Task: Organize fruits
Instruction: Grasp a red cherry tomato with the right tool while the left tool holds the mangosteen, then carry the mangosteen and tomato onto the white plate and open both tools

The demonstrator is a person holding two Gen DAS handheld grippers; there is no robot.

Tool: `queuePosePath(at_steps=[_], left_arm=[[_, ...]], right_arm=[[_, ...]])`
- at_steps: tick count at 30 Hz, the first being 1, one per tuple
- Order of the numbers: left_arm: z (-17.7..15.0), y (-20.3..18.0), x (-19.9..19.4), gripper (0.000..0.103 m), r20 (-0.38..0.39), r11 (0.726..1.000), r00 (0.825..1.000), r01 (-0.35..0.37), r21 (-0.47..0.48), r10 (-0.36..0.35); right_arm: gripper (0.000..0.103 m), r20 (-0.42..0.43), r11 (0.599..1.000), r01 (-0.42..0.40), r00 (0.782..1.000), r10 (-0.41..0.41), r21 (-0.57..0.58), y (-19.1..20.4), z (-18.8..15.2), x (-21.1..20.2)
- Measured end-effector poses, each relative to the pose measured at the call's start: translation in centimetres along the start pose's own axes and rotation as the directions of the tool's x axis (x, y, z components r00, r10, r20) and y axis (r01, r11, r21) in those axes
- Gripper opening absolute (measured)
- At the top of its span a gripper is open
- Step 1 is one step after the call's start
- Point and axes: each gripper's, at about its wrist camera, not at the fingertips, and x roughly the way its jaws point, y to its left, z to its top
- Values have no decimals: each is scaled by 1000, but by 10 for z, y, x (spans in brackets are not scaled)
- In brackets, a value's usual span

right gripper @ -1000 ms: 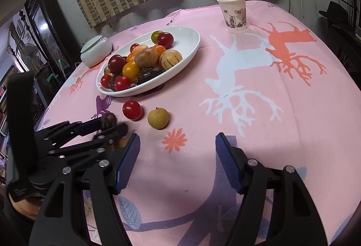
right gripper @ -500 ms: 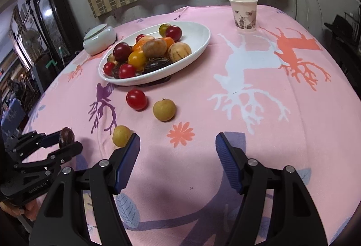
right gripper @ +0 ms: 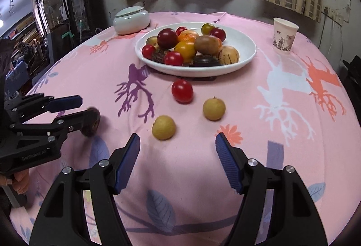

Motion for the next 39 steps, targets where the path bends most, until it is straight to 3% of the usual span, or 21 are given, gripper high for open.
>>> queuePosePath(at_steps=[6,12,15,17,20,27,32,39], left_arm=[[-1,0,6,48,-14,999,999,33,5,-33],[-11,-1,28,49,-109,998,992,65,-8,-65],[-13,-6,29,49,-96,999,995,38,25,-36],[-13,-7,29,50,-93,999,995,32,39,-29],[-13,-7,29,51,-91,999,995,32,43,-28],[-12,-6,29,51,-115,997,993,39,66,-31],[-14,-8,30,62,-99,995,994,61,77,-53],[-17,-12,30,62,-86,995,996,43,88,-35]], right_arm=[[70,-19,993,51,998,-54,-109,15,41,26],[70,-67,992,58,996,-66,-113,14,51,59],[57,-83,992,70,993,-79,-107,9,51,73],[36,-102,994,53,993,-63,-101,7,50,82],[29,-94,993,53,994,-63,-109,10,50,82],[29,-64,998,-42,997,39,-37,6,41,45],[29,-31,998,-51,998,50,-35,1,25,5],[29,12,998,-69,998,69,-2,-7,2,-23]])
